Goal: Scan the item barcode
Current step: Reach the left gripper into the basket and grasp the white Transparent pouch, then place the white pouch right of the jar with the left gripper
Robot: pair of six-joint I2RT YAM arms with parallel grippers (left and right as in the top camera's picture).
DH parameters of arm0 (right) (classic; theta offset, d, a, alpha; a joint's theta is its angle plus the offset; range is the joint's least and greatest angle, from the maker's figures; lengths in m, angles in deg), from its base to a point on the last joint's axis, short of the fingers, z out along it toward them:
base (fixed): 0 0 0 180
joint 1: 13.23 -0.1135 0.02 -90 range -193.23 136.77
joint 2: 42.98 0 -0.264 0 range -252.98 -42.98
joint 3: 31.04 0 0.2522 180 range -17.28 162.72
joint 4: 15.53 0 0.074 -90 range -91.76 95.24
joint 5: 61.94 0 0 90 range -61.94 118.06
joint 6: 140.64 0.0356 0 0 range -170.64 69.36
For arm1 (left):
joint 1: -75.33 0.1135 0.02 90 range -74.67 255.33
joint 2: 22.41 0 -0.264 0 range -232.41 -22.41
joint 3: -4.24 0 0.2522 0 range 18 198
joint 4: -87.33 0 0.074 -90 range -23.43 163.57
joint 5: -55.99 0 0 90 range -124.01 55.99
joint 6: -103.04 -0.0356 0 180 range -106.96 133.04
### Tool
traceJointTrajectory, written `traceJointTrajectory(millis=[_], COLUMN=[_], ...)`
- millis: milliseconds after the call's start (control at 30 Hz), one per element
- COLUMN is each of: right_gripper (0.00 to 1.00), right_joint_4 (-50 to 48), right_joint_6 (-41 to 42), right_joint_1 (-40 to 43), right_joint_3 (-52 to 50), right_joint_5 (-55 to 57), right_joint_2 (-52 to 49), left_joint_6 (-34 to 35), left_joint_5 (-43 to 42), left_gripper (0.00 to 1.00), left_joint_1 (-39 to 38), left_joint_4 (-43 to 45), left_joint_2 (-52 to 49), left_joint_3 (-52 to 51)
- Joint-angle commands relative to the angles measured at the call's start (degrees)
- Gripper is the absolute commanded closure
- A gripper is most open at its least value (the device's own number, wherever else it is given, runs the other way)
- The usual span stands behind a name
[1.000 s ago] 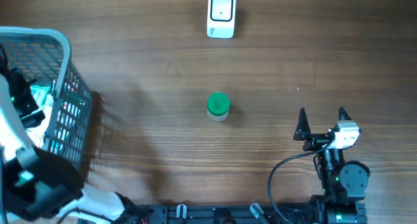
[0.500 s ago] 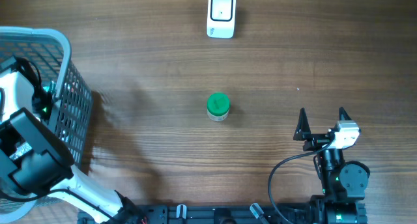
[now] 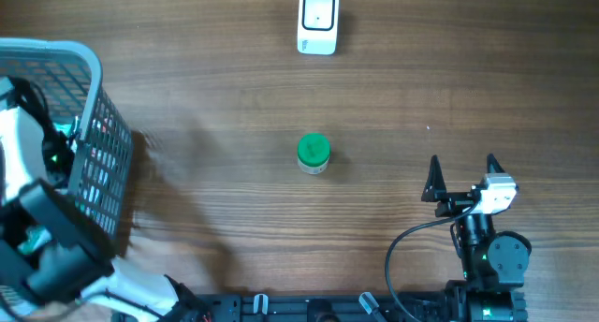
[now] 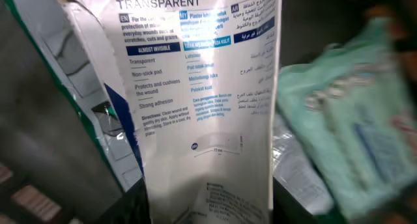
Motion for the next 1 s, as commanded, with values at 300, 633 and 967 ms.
traceJointTrajectory(millis=[300, 633, 967], right_gripper=[0.0, 0.0, 0.0], right_joint_4=[-0.13, -0.13, -0.13], right_joint_6=[-0.52, -0.52, -0.52], right_joint_1=[-0.13, -0.13, -0.13], right_joint_3=[-0.07, -0.07, -0.07], right_joint_5=[0.57, 0.57, 0.57], right_joint_2=[0.46, 0.46, 0.46], left_joint_6=[-13.11, -20.63, -51.23], left_joint_5=[-19.76, -23.65, -10.8], left_gripper=[0.55, 0.54, 0.5], left_joint_1=[-2.78, -48.94, -86.36], left_joint_4=[0.79, -7.56, 21.09], left_joint_2=[56.19, 40.81, 1.29], left_joint_3=[0.0, -0.17, -0.17])
